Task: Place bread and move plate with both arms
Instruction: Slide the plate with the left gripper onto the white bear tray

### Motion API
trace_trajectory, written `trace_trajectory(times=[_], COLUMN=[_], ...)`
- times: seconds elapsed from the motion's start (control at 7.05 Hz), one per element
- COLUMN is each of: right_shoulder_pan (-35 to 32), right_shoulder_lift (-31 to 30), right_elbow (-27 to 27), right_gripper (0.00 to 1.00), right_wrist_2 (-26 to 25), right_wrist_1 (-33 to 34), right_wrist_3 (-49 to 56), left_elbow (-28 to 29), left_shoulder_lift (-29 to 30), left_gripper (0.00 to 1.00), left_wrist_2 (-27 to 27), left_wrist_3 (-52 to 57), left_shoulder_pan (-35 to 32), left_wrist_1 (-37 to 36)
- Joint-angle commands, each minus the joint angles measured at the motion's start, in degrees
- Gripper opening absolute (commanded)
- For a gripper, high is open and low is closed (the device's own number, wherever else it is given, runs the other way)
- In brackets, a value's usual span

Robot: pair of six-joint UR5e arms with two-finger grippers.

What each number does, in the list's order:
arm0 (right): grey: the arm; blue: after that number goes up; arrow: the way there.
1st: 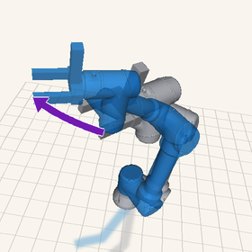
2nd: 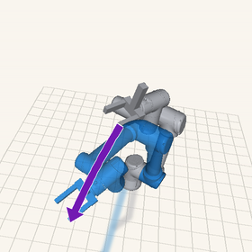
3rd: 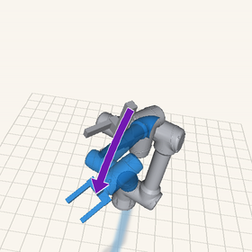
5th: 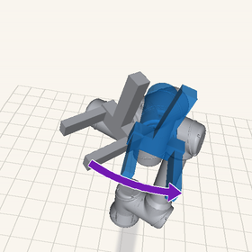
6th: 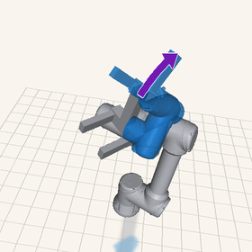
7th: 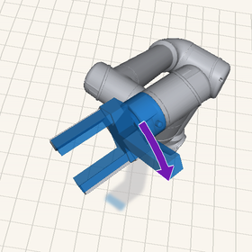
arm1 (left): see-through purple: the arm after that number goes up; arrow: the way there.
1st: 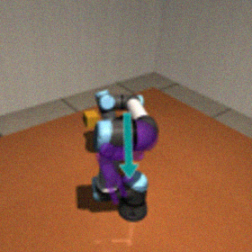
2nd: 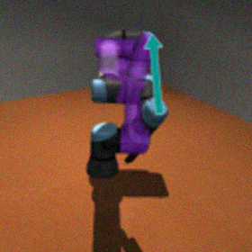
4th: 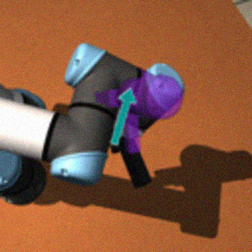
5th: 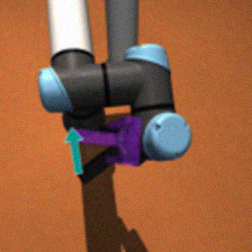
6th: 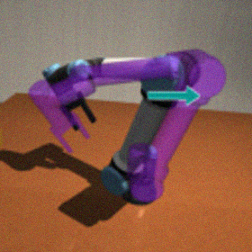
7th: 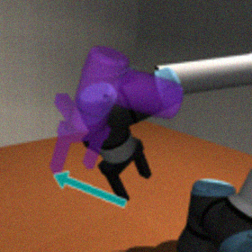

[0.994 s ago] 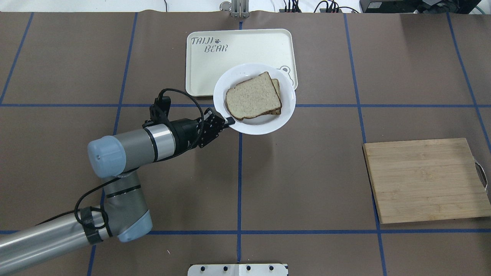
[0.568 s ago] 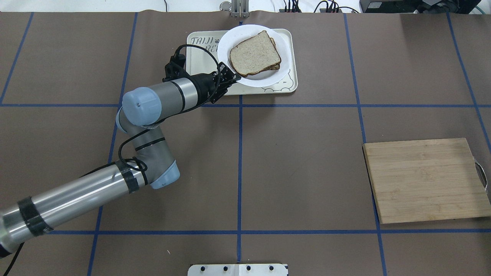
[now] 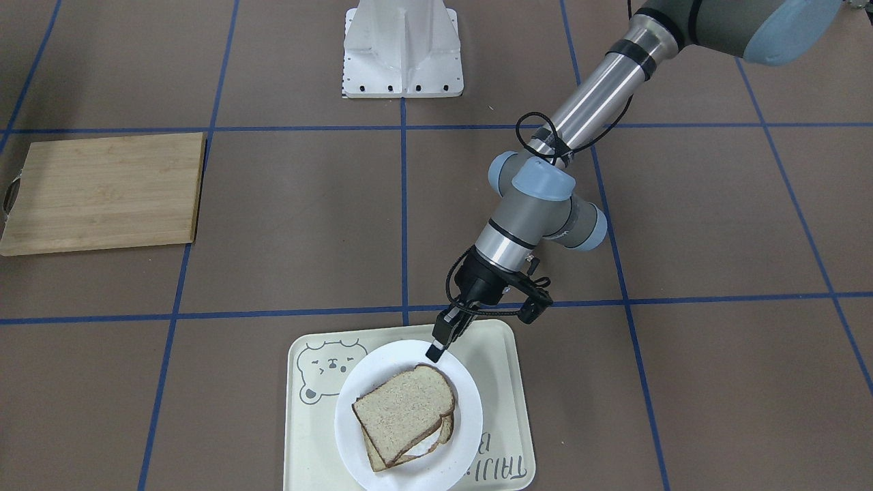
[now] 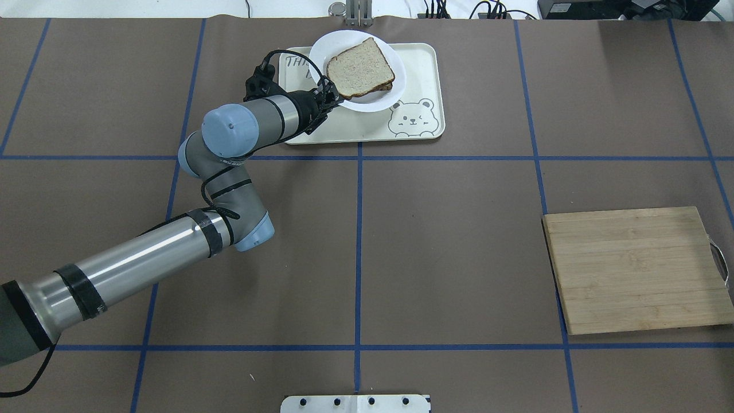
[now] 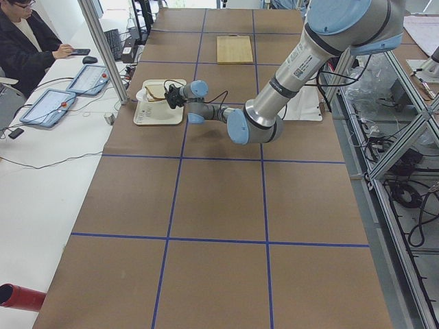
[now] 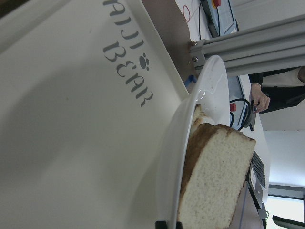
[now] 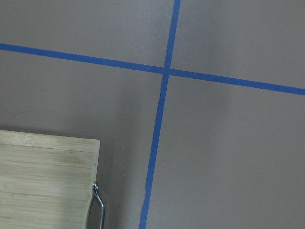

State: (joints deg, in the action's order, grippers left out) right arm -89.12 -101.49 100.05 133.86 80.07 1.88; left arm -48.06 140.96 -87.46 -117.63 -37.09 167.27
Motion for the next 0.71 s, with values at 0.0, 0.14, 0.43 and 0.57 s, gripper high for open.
trace_trajectory(times=[0.0,0.14,0.43,0.57], right_shoulder_pan=[0.00,0.00,0.00,0.00], right_shoulder_lift=[0.06,-0.02,-0.02,-0.20], right_elbow=[0.06,0.06,-0.03,0.06], right_gripper=[1.00,1.00,1.00,1.00], right_wrist_2=[0.09,0.09,0.26,0.61], right_wrist_1=[0.00,0.00,0.18,0.09], right_wrist_3=[-0.21,-0.30,-0.30,-0.21], left_elbow=[-1.67,-4.30,-16.81,-26.38], left_shoulder_lift=[-0.24,-1.81,-8.73,-13.12], left_gripper=[0.90,0.98,0.99,0.99], left_wrist_2=[0.01,0.01,-3.30,-8.99], left_wrist_3=[1.43,4.57,10.80,14.94], left_shoulder_pan=[0.61,1.23,0.36,-1.30], left_wrist_1=[-0.10,-0.54,-6.11,-14.52])
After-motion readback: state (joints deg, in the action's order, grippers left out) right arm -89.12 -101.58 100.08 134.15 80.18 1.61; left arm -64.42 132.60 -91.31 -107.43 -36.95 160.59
